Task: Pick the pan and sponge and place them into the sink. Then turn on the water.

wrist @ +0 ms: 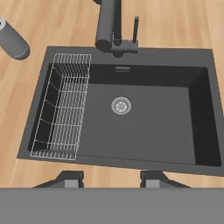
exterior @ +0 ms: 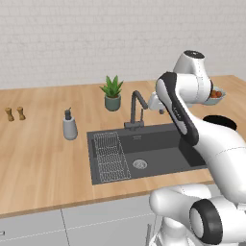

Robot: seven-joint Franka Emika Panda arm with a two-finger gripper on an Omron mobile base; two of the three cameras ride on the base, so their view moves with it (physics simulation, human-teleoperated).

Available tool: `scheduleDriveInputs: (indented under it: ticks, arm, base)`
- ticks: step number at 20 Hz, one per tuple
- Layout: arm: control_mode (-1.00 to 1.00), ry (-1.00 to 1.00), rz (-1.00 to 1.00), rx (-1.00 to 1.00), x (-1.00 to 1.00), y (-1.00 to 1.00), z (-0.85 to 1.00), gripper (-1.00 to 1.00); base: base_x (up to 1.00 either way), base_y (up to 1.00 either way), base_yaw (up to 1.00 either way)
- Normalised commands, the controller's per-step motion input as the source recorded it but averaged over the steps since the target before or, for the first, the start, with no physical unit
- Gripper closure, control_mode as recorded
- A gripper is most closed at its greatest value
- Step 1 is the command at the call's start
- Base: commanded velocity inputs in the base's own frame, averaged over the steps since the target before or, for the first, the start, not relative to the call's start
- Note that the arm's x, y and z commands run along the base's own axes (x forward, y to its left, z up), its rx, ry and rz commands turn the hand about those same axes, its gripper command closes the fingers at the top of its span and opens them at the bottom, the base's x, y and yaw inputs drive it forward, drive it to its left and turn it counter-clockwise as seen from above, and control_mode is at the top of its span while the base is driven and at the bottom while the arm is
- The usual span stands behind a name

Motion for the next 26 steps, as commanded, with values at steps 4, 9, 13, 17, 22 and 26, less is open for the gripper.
scheduleDriveInputs:
  ticks: [4,9,13,17,22,26]
  arm:
    - [-1.00,0.00,-0.01,0.00,-0.06,-0.21,0.00,-1.00]
    - [-1.00,0.01,-0.05,-0.01,-0.06,-0.95,-0.21,-1.00]
    - [-1.00,0.01,-0.06,0.00,0.00,-1.00,-0.47,-1.00]
    - [-1.00,0.04,-0.13,-0.06,0.24,-1.00,-0.49,-1.00]
    - [-1.00,0.02,-0.28,-0.07,0.85,-1.00,-0.63,-1.00]
    - [-1.00,0.00,-0.22,-0.02,1.00,-1.00,-0.79,-1.00]
  base:
    - [0.00,0.00,0.00]
    - [0.00,0.00,0.00]
    - [0.00,0.00,0.00]
    - [0.00,0.00,0.00]
    - [0.00,0.00,0.00]
    - [0.00,0.00,0.00]
